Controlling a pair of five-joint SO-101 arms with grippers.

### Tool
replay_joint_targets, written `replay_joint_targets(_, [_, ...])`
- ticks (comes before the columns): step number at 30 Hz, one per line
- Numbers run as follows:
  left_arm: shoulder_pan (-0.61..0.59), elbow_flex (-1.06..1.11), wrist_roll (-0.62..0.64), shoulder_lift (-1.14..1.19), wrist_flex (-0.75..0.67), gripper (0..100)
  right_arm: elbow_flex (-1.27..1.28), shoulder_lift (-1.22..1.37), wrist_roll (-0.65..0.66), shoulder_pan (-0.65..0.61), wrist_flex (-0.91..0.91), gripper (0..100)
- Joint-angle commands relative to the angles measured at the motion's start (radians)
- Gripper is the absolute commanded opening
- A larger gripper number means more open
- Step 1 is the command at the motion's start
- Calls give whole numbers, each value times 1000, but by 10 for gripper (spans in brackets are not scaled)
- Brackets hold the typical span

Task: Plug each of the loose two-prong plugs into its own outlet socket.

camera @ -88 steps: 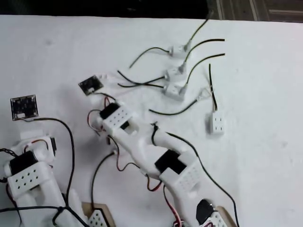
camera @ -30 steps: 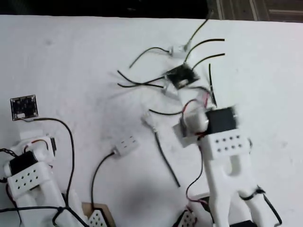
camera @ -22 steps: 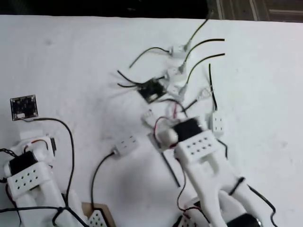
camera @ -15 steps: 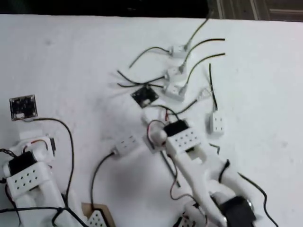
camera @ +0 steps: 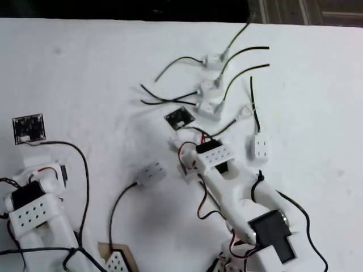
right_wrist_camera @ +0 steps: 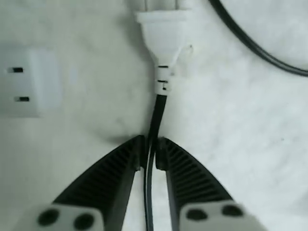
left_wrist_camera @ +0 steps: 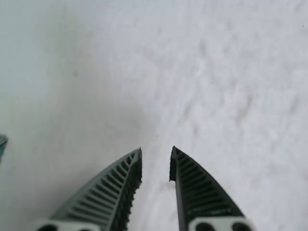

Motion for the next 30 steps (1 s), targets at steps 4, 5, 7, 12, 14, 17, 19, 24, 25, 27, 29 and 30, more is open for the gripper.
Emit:
replay_joint_targets(4, [-2,-3,5,-21,-15,113,11,-8,199,85,8,17])
replay_joint_targets(5, [-2,-3,5,-21,-15,113,11,-28,230,108,12,17])
replay_joint_targets(7, [-2,-3,5,-21,-15,113,12,-79,305,154,27,17])
replay_joint_targets(12, [-2,-3,5,-21,-15,113,12,-236,577,248,147,17])
replay_joint_targets(14, [-2,-3,5,-21,-15,113,12,-297,704,280,162,17])
replay_joint_targets(17, [-2,-3,5,-21,-15,113,15,-360,905,334,162,17])
replay_joint_targets(19, [-2,-3,5,-21,-15,113,37,-394,1069,367,156,17])
replay_joint_targets(24, [-1,-3,5,-21,-15,113,121,-461,1521,460,153,17])
replay_joint_targets(25, [-1,-3,5,-21,-15,113,132,-475,1591,478,153,17])
replay_joint_targets(27, [-1,-3,5,-21,-15,113,144,-498,1674,512,153,17])
replay_joint_targets(29, [-1,-3,5,-21,-15,113,144,-516,1706,529,136,17])
replay_joint_targets(30, [-1,-3,5,-21,-15,113,144,-522,1711,529,107,17])
